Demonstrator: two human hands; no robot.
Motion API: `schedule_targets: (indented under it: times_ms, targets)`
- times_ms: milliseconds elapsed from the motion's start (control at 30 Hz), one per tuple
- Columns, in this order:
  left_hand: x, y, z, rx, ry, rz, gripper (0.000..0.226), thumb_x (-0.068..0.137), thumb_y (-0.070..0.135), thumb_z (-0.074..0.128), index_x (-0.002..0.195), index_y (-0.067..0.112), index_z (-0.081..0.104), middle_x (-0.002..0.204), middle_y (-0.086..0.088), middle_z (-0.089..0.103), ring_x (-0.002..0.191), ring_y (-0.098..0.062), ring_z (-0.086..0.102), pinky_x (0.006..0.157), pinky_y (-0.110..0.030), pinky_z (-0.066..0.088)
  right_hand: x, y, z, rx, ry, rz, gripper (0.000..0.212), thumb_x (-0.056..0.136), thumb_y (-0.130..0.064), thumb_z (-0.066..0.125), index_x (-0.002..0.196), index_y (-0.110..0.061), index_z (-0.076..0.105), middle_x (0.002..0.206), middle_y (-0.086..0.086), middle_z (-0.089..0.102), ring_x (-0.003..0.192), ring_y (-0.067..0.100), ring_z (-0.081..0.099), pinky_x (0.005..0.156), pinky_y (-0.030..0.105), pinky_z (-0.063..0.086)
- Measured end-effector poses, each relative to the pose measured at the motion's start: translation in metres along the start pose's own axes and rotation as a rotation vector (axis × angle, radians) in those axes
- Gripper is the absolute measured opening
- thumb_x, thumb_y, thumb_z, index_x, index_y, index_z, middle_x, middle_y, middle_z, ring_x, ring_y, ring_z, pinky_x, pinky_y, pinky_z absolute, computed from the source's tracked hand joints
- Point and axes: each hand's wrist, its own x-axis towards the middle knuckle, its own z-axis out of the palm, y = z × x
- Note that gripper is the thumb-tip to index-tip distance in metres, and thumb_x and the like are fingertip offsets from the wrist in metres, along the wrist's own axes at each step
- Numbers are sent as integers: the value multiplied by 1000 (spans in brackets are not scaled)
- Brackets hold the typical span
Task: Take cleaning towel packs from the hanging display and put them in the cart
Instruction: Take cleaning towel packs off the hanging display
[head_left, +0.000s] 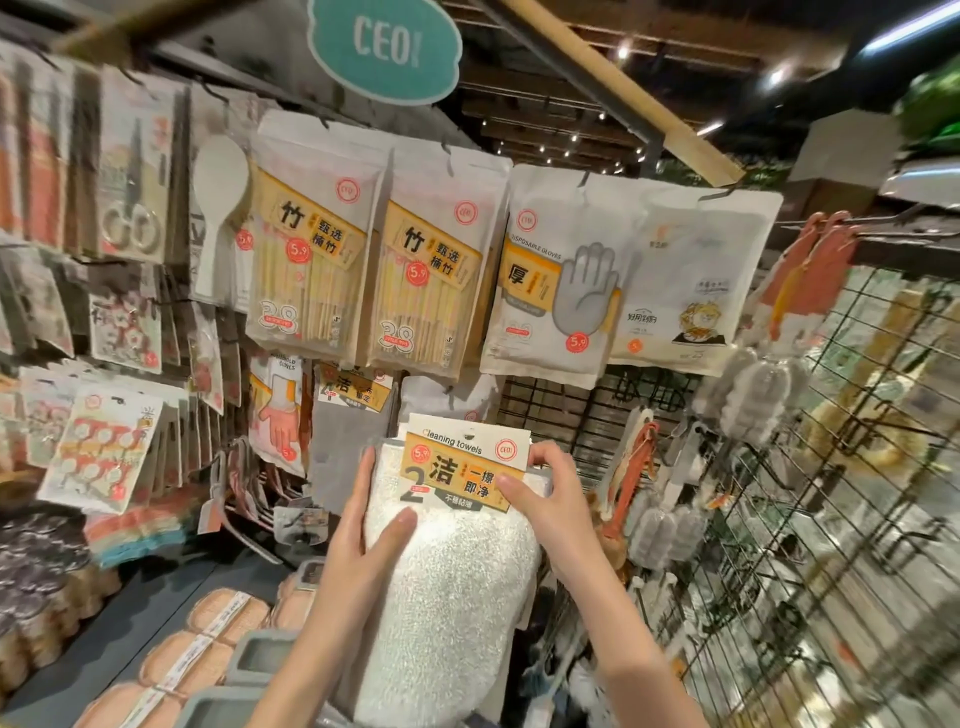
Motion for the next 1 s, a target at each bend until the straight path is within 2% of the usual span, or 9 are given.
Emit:
schedule_targets:
  times_ms: [100,267,433,500,567,633,733,833,1000]
  targets:
    - [3,-2,2,-19,-21,-41,69,78,32,76,130,58,39,137,20,50,120,-12,55,99,-42,46,3,2,-4,82,33,35,21,84,-7,67,85,-21,50,107,6,63,104,23,61,90,43,52]
    - [6,-2,8,65,-18,-3,54,81,35,65,128,52,44,129,39,41,114,23,38,102,-27,34,10,2,-18,164,3,62,20,88,-7,62,88,-20,47,113,7,64,103,23,64,88,37,53]
    - [7,-6,14,108,36,-19,49,71,55,62,118,48,53,129,22,53,117,-5,51,104,-41,38,13,6,-30,149,28,89,17,88,-11,63,97,-20,51,114,-1,65,101,13,64,77,17,50]
    - [7,-6,18,115,23,-10,48,71,64,59,117,47,55,130,16,55,118,-11,54,102,-44,40,14,11,-31,158,80,119,19,87,-11,65,98,-21,53,113,-2,65,101,12,64,76,17,49]
    - [10,-6,21,90,41,-7,34,80,59,60,111,45,58,126,15,58,109,-9,60,93,-39,46,14,16,-32,166,133,149,19,87,-11,65,97,-22,54,110,-4,66,100,12,64,82,23,49]
    - [12,-6,22,117,83,21,20,91,36,55,110,41,58,120,26,55,104,12,54,95,-31,40,16,18,-35,158,199,173,18,87,-10,64,97,-22,54,104,-10,63,96,7,62,86,27,48]
    - [16,-5,17,197,107,85,25,95,18,50,115,32,55,118,34,49,102,31,38,97,-20,29,20,25,-42,142,293,200,17,89,-10,62,103,-16,54,100,-14,58,91,1,56,79,23,45]
    - [21,-8,10,244,116,116,27,95,14,50,115,31,55,115,35,55,105,30,40,91,-10,30,26,33,-50,109,336,204,19,89,-11,61,106,-12,53,100,-10,59,90,3,57,73,19,44]
    - [24,-8,8,288,106,170,29,95,10,50,116,29,56,117,37,54,111,23,42,88,1,29,39,40,-54,42,396,218,18,90,-10,60,107,-12,54,106,-4,56,97,13,55,83,27,41]
